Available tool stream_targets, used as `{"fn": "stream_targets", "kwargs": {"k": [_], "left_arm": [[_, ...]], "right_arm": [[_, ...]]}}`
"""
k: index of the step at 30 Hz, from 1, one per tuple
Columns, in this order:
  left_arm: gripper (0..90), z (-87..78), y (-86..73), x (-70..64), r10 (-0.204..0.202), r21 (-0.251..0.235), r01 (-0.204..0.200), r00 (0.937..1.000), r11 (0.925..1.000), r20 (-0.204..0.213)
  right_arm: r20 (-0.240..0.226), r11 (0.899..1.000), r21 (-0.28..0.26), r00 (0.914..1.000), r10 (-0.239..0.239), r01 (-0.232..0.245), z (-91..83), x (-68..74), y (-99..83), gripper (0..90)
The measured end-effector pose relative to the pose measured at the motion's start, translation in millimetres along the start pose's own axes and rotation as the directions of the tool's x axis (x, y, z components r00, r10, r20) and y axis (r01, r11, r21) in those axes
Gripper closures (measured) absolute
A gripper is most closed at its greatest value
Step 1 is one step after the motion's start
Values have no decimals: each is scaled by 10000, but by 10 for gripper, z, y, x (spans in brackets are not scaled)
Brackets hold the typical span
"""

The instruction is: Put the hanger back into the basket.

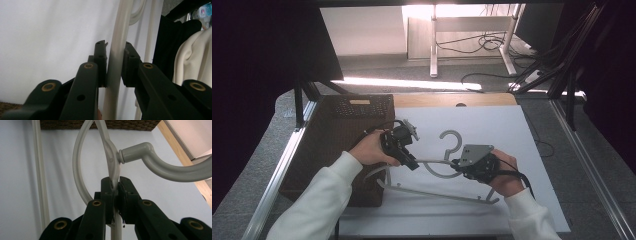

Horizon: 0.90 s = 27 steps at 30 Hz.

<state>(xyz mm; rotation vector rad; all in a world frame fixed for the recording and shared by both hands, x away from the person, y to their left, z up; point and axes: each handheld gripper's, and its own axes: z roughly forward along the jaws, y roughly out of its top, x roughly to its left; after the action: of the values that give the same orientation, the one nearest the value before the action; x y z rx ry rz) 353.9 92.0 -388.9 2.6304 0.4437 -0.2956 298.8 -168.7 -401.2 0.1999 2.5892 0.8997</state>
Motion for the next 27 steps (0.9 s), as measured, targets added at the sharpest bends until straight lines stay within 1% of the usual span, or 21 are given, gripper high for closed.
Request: {"fn": "stream_targets", "kwargs": {"k": [3,5,9,10,11,12,13,15,16,17,18,19,21,23,25,27], "left_arm": [[806,-22,-12,-21,205,-125,-204,9998,9997,82],[814,-43,-27,-31,291,-328,-287,9995,9990,118],[818,-69,-57,-45,292,-600,-285,9995,9978,116],[819,-69,-57,-45,292,-600,-285,9995,9978,116],[819,-76,-67,-57,285,-716,-281,9996,9970,50],[820,-76,-67,-57,285,-716,-281,9996,9970,50],[819,-89,-74,-73,222,-912,-222,9998,9956,-4],[820,-110,-78,-88,199,-1057,-203,9998,9942,-48],[820,-119,-79,-97,171,-1163,-179,9998,9931,-81],[821,-135,-80,-100,214,-1227,-229,9997,9922,-132],[821,-145,-83,-113,125,-1419,-146,9998,9898,-153],[821,-145,-83,-113,125,-1419,-146,9998,9898,-153],[821,-201,-102,-109,-14,-1698,-47,9994,9855,-356],[821,-237,-131,-94,-174,-1809,70,9983,9835,-557],[820,-268,-166,-85,-335,-1893,198,9970,9817,-695],[820,-306,-200,-77,-385,-1966,218,9959,9802,-819]], "right_arm": [[55,10000,1,10000,2,-2,-19,-7,1,818],[17,9999,-146,10000,64,-64,-31,-15,-2,816],[1,9995,-296,9999,118,-118,-43,-22,3,813],[1,9995,-296,9999,118,-118,-43,-22,3,813],[-4,9993,-327,9998,188,-188,-44,-23,5,810],[-4,9993,-327,9998,188,-188,-44,-23,5,810],[33,9989,-381,9996,277,-276,-48,-31,1,804],[78,9981,-498,9993,378,-374,-61,-45,-3,795],[110,9970,-585,9987,505,-498,-66,-47,-3,788],[177,9966,-604,9982,569,-557,-77,-55,-3,780],[222,9949,-748,9974,689,-671,-80,-60,-4,773],[222,9949,-748,9974,689,-671,-80,-60,-4,773],[402,9883,-1070,9927,1134,-1086,-125,-89,-17,696],[771,9806,-1397,9858,1491,-1374,-176,-110,-27,620],[1062,9693,-1745,9753,1937,-1735,-244,-128,-28,563],[1165,9566,-2076,9658,2318,-2046,-314,-142,-25,531]]}}
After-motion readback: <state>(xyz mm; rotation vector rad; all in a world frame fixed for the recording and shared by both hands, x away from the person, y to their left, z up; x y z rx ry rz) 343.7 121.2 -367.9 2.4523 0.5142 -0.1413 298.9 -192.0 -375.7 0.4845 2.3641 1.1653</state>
